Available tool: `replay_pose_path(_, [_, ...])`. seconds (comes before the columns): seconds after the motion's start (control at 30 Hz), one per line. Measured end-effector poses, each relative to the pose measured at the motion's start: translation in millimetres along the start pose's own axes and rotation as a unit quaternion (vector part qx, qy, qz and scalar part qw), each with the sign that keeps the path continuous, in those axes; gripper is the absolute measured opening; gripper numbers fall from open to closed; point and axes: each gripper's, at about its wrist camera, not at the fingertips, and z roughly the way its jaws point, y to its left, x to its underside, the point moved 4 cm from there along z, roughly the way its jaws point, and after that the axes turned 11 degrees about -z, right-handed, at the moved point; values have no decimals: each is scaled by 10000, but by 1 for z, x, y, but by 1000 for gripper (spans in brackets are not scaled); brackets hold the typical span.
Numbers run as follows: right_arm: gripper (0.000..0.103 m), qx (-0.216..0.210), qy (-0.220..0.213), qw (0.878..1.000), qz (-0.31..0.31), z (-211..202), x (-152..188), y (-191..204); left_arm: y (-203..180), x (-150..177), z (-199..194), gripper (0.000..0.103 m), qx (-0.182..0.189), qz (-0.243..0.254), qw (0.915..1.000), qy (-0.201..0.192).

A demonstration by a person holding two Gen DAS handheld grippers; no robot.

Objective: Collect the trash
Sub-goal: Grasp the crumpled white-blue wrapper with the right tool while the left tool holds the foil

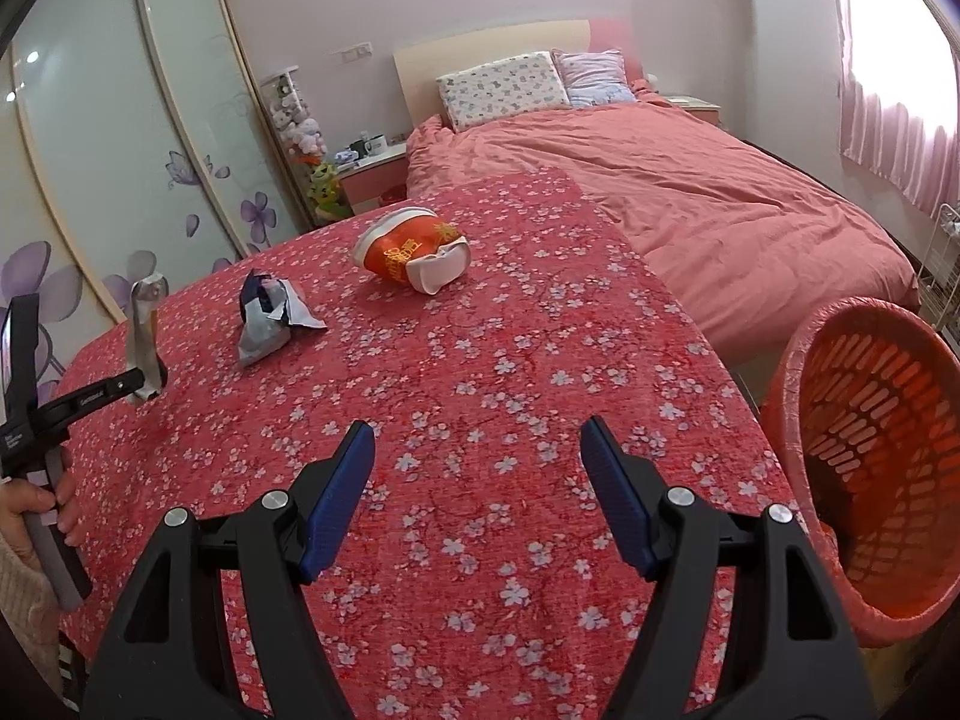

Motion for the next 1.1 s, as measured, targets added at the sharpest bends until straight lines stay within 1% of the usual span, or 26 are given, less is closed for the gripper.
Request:
replay_pose_path(0.13, [71, -27, -46, 10000, -10, 8, -10, 3, 10, 5, 5, 16, -103, -52, 9998, 147])
replay_pose_path(0.3, [71, -15, -78, 9999, -87, 33, -35, 9, 15, 5, 11, 16, -114, -129, 9996, 229])
replay_pose_path(0.47, [71, 84, 75, 9999, -127, 70, -56, 11, 17, 2, 16, 16, -89, -214, 9994, 264])
replay_pose_path(0.57, [71, 62, 191, 9996, -214, 92, -65, 17, 19, 1, 19, 16, -105, -258, 9992, 279])
replay_pose_path(0.67, [71, 100, 222, 9992, -327, 104, -72, 21, 22, -2, 22, 16, -119, -293, 9991, 278])
replay_pose_path(0.77, [71, -87, 213, 9992, -312, 108, -75, 30, 27, -7, 24, 16, -131, -317, 9990, 273])
replay_pose_path(1.0, [71, -647, 150, 9957, -643, 114, -78, 77, 36, -17, 32, 16, -119, -356, 9990, 258])
replay_pose_path(1.07, [67, -752, 140, 9943, -743, 117, -80, 90, 38, -18, 33, 16, -134, -360, 9990, 244])
replay_pose_path(1.1, [62, -790, 154, 9939, -758, 119, -81, 93, 39, -20, 34, 16, -131, -376, 9989, 240])
